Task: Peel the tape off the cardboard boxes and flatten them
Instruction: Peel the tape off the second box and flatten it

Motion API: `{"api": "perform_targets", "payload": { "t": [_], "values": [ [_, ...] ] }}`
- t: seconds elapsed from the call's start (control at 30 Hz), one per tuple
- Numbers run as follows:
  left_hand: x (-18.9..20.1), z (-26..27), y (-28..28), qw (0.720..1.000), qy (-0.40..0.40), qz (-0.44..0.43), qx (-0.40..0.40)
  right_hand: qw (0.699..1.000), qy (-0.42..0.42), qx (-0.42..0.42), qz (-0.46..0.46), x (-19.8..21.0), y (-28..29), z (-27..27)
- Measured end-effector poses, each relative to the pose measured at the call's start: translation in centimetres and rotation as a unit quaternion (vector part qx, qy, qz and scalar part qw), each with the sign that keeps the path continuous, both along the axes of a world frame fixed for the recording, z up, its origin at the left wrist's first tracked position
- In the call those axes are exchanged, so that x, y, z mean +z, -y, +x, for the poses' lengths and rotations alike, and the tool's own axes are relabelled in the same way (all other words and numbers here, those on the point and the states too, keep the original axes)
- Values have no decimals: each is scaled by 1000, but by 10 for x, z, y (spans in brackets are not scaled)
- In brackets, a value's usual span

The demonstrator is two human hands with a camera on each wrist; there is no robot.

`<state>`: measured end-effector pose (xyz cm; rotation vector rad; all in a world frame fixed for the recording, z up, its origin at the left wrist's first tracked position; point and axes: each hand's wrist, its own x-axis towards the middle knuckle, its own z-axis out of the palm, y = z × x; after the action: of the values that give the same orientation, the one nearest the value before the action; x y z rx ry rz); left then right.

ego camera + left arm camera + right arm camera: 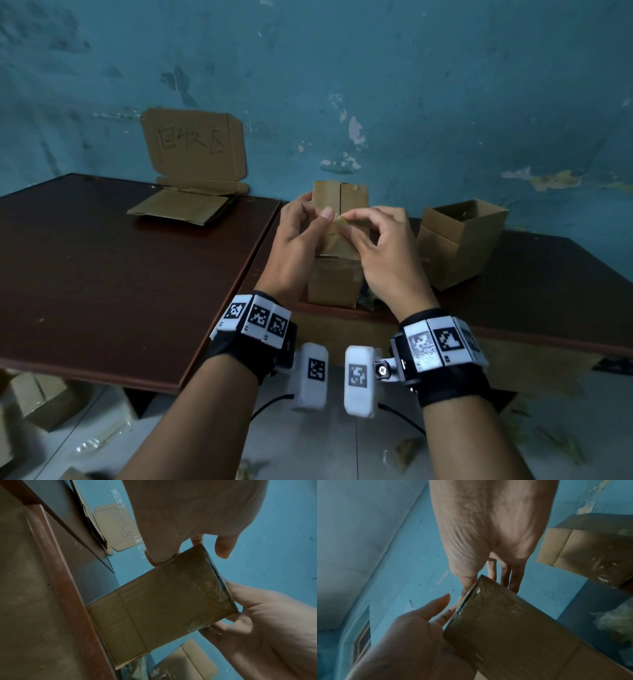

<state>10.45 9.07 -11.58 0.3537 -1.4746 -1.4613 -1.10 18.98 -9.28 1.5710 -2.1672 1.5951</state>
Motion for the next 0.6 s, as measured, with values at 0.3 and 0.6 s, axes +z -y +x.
{"api": "perform_targets", "payload": {
  "t": [0.3, 0.6],
  "values": [
    [2, 6, -1, 999, 43, -24, -15, 1000, -8, 1, -16, 1, -1, -1],
    [-2, 1, 1, 997, 51, -53, 9, 999, 40, -3, -23, 0, 2, 4]
  ]
}}
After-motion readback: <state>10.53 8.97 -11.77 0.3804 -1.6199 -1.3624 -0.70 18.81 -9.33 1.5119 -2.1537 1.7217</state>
